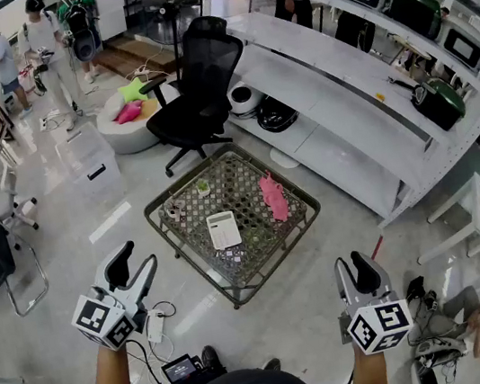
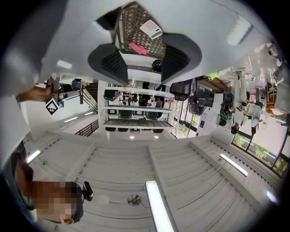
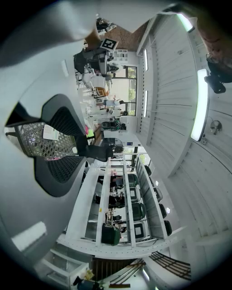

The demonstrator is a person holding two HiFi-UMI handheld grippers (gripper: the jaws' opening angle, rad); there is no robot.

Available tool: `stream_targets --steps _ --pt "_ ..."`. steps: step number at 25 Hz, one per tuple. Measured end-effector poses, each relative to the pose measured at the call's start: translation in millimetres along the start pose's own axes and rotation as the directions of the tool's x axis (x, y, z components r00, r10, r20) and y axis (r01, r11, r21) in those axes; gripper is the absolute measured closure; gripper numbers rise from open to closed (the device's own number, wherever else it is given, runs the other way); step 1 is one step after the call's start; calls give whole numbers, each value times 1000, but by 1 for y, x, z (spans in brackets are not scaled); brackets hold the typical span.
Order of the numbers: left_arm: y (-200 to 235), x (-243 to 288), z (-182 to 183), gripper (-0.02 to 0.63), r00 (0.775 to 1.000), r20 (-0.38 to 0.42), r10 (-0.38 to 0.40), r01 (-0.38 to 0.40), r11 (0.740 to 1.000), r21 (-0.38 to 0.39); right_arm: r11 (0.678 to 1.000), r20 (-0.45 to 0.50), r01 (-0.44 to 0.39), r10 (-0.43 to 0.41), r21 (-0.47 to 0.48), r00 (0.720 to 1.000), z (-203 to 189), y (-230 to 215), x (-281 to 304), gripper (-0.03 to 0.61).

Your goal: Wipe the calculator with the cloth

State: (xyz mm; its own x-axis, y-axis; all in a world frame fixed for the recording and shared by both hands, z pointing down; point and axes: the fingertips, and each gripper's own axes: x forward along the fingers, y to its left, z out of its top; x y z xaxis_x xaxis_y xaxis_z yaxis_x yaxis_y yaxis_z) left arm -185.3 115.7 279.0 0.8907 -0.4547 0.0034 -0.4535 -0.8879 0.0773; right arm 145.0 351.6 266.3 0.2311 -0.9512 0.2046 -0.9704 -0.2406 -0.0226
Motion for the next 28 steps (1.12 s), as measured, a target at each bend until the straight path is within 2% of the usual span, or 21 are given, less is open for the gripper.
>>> stream_targets --steps 13,17,20,24,28 --pt "25 5 -3 367 1000 -16 -20 20 999 -26 1000 -12 6 -6 4 1000 5 26 18 457" --pt "36 3 -14 367 1000 18 -19 20 998 -61 1000 -13 0 0 -11 1000 13 33 27 457" --pt "40 7 -14 367 1000 12 -20 21 995 -93 999 11 1 -2 32 1000 22 36 33 457" --pt "57 -2 -12 367 998 -34 -59 57 997 -56 993 22 8 -11 119 1000 8 61 39 457" --pt "63 -1 -25 367 997 6 -73 74 994 -75 998 21 24 -25 64 999 19 65 41 457"
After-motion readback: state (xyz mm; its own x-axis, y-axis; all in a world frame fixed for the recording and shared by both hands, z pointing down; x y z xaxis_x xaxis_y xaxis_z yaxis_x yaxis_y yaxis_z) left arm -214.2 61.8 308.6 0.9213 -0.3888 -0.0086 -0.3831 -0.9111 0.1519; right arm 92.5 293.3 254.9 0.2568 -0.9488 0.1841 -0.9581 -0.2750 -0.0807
